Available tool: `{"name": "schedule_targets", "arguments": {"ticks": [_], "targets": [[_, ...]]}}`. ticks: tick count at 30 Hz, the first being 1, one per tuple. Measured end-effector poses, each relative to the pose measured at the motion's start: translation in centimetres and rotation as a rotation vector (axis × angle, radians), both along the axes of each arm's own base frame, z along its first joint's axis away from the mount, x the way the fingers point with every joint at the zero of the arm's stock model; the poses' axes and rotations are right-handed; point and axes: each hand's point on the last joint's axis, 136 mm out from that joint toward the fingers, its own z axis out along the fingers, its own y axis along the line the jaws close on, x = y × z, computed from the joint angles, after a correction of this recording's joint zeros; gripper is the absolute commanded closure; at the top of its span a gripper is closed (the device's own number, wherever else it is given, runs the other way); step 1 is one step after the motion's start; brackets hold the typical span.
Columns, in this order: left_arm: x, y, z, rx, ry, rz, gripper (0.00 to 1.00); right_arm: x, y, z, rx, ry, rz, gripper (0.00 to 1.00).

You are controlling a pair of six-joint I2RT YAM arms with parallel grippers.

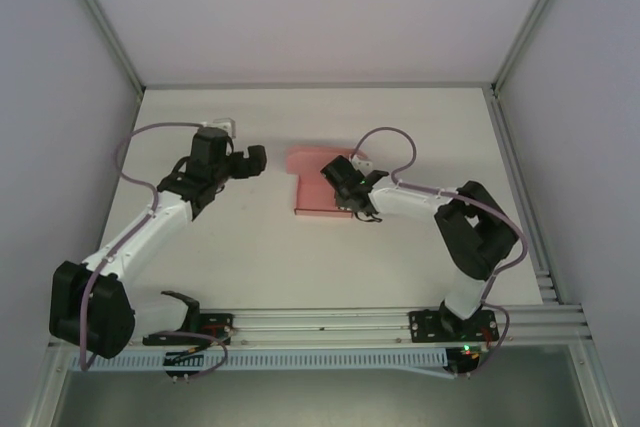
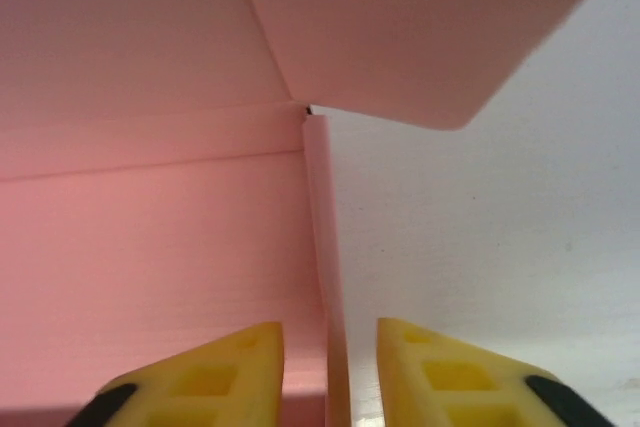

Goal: Assemble paper box

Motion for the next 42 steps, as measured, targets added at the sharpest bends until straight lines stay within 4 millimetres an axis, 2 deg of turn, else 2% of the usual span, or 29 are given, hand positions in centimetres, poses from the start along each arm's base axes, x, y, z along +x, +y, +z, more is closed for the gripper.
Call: {"name": "schedule_targets", "arguments": {"ticks": [3, 8, 12, 17, 19, 23, 24, 27, 30, 34, 37, 38, 41, 42], "targets": [[-0.1, -2.0, -0.2, -0.005, -0.006, -0.130, 0.00, 0.3, -0.1, 2.0, -0.004, -0.046, 0.032, 0.32], [0.0, -5.4, -2.3, 0.008, 0.033, -0.355, 0.00, 1.5, -0.5, 6.5, -0.023, -0.148, 0.144, 0.04], [0.1, -7.7, -3.8, 0.028, 0.048, -0.527, 0.00, 3.5, -1.7, 8.5, -0.038, -0.203, 0.281, 0.01], [1.2, -9.4, -3.9, 0.070, 0.012, -0.656, 0.03, 5.9, -3.3, 9.4, 0.016, -0.244, 0.430, 0.04], [1.7, -10.0, -3.7, 0.084, -0.006, -0.699, 0.07, 6.2, -3.0, 9.9, 0.039, -0.267, 0.510, 0.05], [2.5, -10.9, -4.0, 0.108, -0.008, -0.763, 0.16, 5.6, -1.5, 10.3, 0.076, -0.286, 0.645, 0.08], [2.7, -11.1, -4.2, 0.113, -0.004, -0.778, 0.21, 5.5, -1.2, 10.3, 0.081, -0.288, 0.668, 0.09], [2.7, -11.4, -4.9, 0.124, 0.016, -0.810, 0.38, 5.1, -0.8, 10.3, 0.086, -0.291, 0.714, 0.13], [3.0, -11.7, -5.4, 0.134, 0.034, -0.835, 0.49, 5.2, -0.8, 9.9, 0.084, -0.283, 0.728, 0.20], [3.4, -12.0, -5.9, 0.142, 0.055, -0.855, 0.63, 5.3, -0.8, 9.1, 0.075, -0.269, 0.740, 0.46], [3.4, -12.1, -6.2, 0.144, 0.070, -0.864, 0.78, 5.3, -0.8, 8.9, 0.073, -0.264, 0.738, 0.76], [3.3, -12.2, -6.3, 0.146, 0.075, -0.869, 0.83, 5.3, -0.9, 8.8, 0.071, -0.260, 0.735, 0.83], [2.9, -12.5, -6.5, 0.139, 0.086, -0.875, 0.98, 5.3, -1.0, 8.6, 0.071, -0.250, 0.727, 0.94], [2.9, -12.7, -6.5, 0.143, 0.086, -0.870, 0.99, 5.4, -1.1, 8.7, 0.071, -0.249, 0.722, 0.95]]}}
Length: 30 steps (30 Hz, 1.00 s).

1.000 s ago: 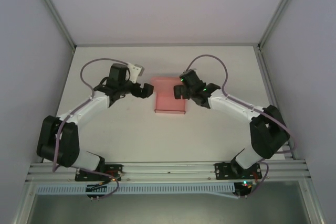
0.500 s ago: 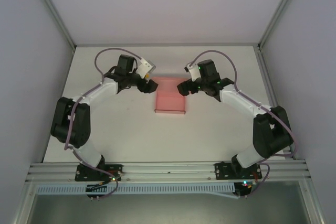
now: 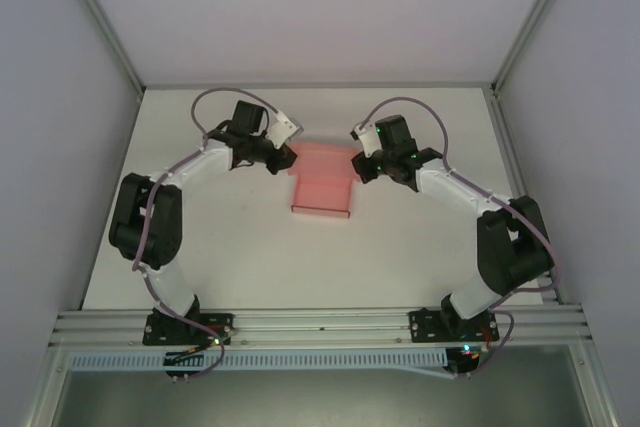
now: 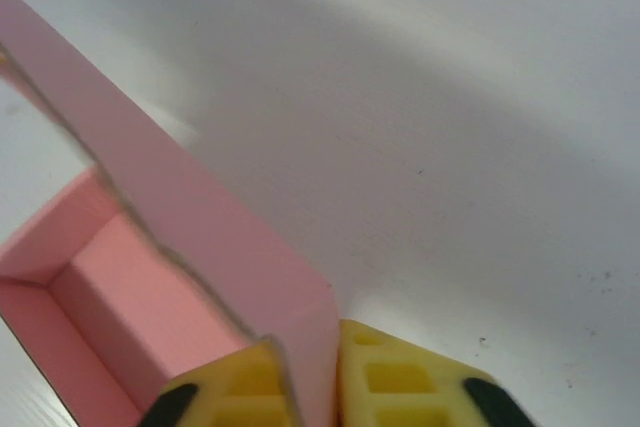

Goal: Assemble paper box

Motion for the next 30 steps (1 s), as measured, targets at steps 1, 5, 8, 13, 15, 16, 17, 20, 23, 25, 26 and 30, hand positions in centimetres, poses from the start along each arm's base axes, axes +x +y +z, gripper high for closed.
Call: {"name": "schedule_targets", "arguments": {"ticks": [1, 5, 8, 13, 15, 16, 17, 20, 23, 25, 26, 30], "targets": [[0.1, -0.1, 0.0, 0.003, -0.003, 0.011, 0.98, 0.0, -0.1, 0.0, -0.001, 0.003, -0.005, 0.96], [0.5, -0.4, 0.2, 0.026, -0.041, 0.089, 0.98, 0.2, -0.2, -0.1, -0.012, 0.003, -0.045, 0.99], [0.6, -0.5, 0.5, 0.040, -0.053, 0.160, 0.94, 0.4, -0.2, 0.0, -0.018, -0.007, -0.095, 1.00], [0.6, -0.5, 1.3, 0.045, -0.081, 0.298, 0.98, 0.9, 0.3, 0.7, -0.013, -0.043, -0.204, 1.00], [0.5, -0.4, 1.4, 0.041, -0.088, 0.361, 1.00, 0.9, 0.5, 0.8, -0.013, -0.054, -0.259, 1.00], [0.6, -0.4, 1.4, 0.033, -0.088, 0.391, 1.00, 0.9, 0.5, 0.9, -0.012, -0.059, -0.286, 1.00], [0.8, -0.3, 1.4, 0.021, -0.085, 0.427, 1.00, 0.9, 0.5, 1.0, -0.006, -0.061, -0.317, 1.00], [1.3, -0.2, 1.6, -0.026, -0.076, 0.508, 1.00, 1.2, 0.6, 1.4, 0.033, -0.065, -0.383, 1.00], [1.8, -0.2, 1.9, -0.081, -0.064, 0.574, 0.99, 1.8, 0.8, 1.4, 0.074, -0.060, -0.432, 1.00], [1.9, -0.2, 1.8, -0.111, -0.055, 0.606, 0.99, 2.1, 0.9, 1.3, 0.095, -0.055, -0.463, 1.00], [1.9, -0.2, 1.6, -0.126, -0.047, 0.622, 0.99, 2.3, 0.9, 1.3, 0.109, -0.052, -0.479, 1.00], [1.8, -0.3, 1.3, -0.163, -0.033, 0.657, 0.99, 2.7, 1.0, 1.2, 0.140, -0.048, -0.521, 1.00]]}}
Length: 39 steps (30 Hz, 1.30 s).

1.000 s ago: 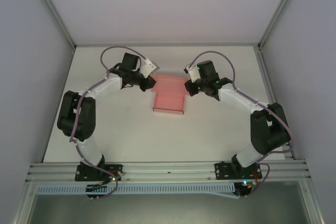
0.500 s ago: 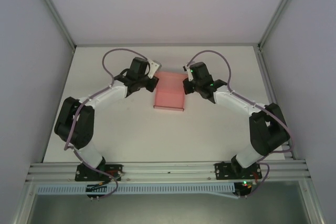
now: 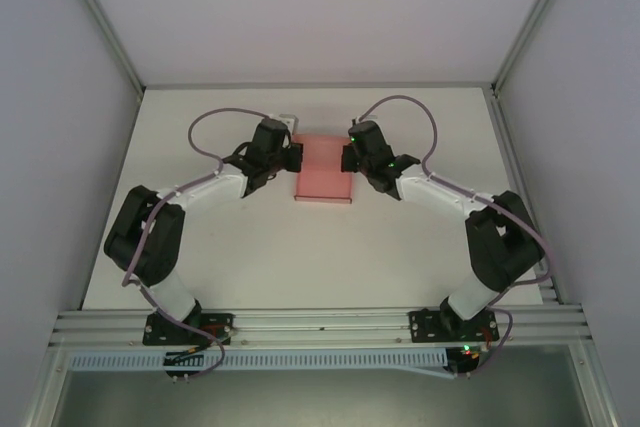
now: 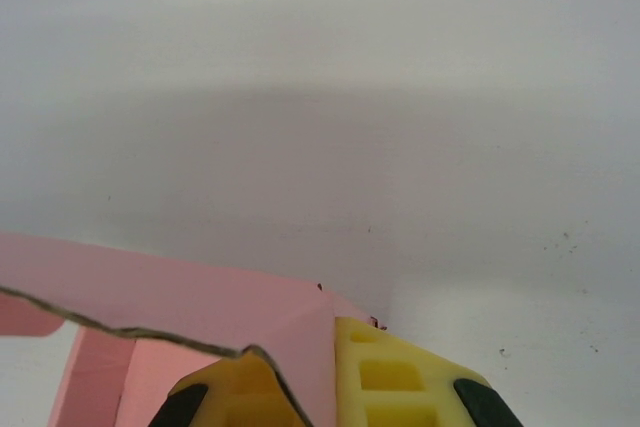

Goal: Assemble paper box

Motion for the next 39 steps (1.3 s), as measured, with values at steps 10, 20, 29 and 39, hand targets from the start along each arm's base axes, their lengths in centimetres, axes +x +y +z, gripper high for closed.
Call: {"name": "schedule_targets", "arguments": {"ticks": [10, 20, 29, 39], "targets": [[0.5, 0.0, 0.4, -0.026, -0.041, 0.026, 0.96, 1.2, 0.4, 0.2, 0.042, -0.052, -0.027, 1.00], [-0.9, 0.0, -1.4, -0.083, -0.084, -0.002, 0.92, 0.1, 0.8, -1.9, 0.062, -0.113, -0.001, 1.00], [-2.8, 0.2, -1.8, -0.160, -0.127, 0.003, 0.92, -2.3, 1.2, -2.3, 0.061, -0.207, -0.008, 1.00], [-4.0, 0.0, -2.0, -0.198, -0.135, 0.010, 0.91, -3.3, 1.0, -2.6, 0.035, -0.251, -0.050, 1.00]]}}
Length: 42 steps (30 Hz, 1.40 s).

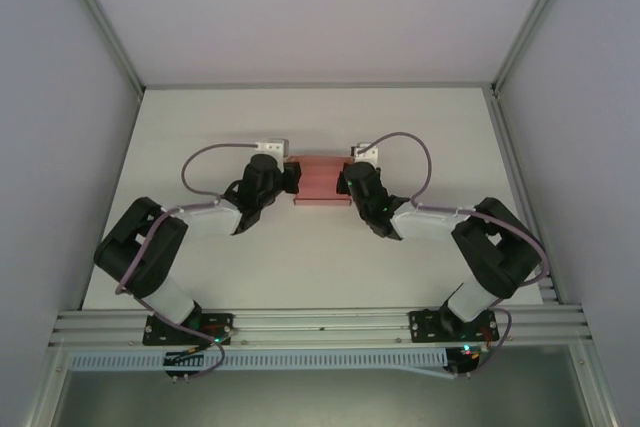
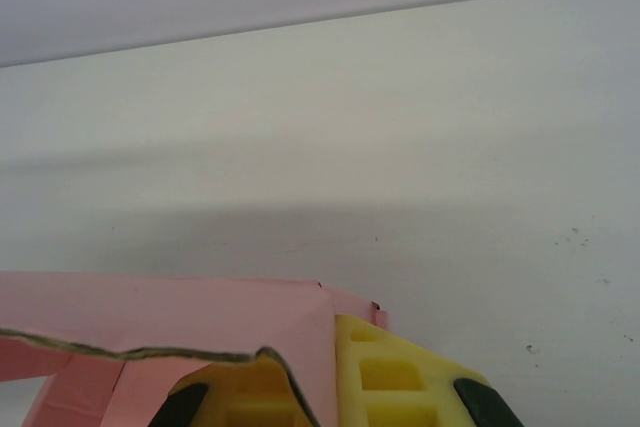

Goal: Assemble paper box

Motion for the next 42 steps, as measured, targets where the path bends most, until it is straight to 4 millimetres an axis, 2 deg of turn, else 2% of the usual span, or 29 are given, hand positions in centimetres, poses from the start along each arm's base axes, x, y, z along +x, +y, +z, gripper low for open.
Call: {"name": "schedule_targets", "arguments": {"ticks": [9, 13, 22, 25, 28, 29, 33, 35, 38, 41, 42], "targets": [[-1.7, 0.0, -0.4, -0.036, -0.030, -0.023, 0.90, -1.5, -0.1, -0.3, 0.016, -0.018, -0.003, 1.00], [-2.5, -0.1, -0.5, -0.041, -0.033, -0.039, 0.86, -2.1, -0.2, -0.5, 0.010, -0.029, -0.016, 1.00], [-5.6, -0.5, -3.3, -0.007, 0.046, -0.116, 0.74, -4.5, -1.0, -3.5, -0.073, -0.006, -0.034, 1.00], [-6.1, -0.4, -3.0, -0.001, 0.053, -0.123, 0.58, -4.7, -1.2, -3.7, -0.085, -0.002, -0.044, 1.00], [-6.4, -0.2, -1.8, -0.001, 0.036, -0.130, 0.21, -4.9, -1.2, -3.9, -0.089, 0.006, -0.047, 0.97], [-6.4, -0.1, -1.5, 0.001, 0.032, -0.128, 0.01, -5.0, -1.3, -3.9, -0.090, 0.009, -0.050, 0.95], [-7.0, 0.8, -1.0, 0.026, 0.043, -0.114, 0.00, -5.3, -1.6, -4.4, -0.104, 0.031, -0.054, 0.81], [-7.4, 1.3, -0.8, 0.040, 0.054, -0.104, 0.00, -5.6, -1.9, -4.9, -0.127, 0.053, -0.053, 0.79], [-7.9, 2.1, 0.0, 0.053, 0.058, -0.090, 0.00, -6.1, -2.2, -4.9, -0.141, 0.069, -0.047, 0.67], [-8.2, 2.7, 1.3, 0.060, 0.057, -0.078, 0.00, -6.4, -2.2, -3.7, -0.121, 0.060, -0.037, 0.51], [-8.2, 2.8, 2.0, 0.064, 0.056, -0.072, 0.00, -6.5, -2.1, -3.1, -0.108, 0.054, -0.032, 0.41]]}}
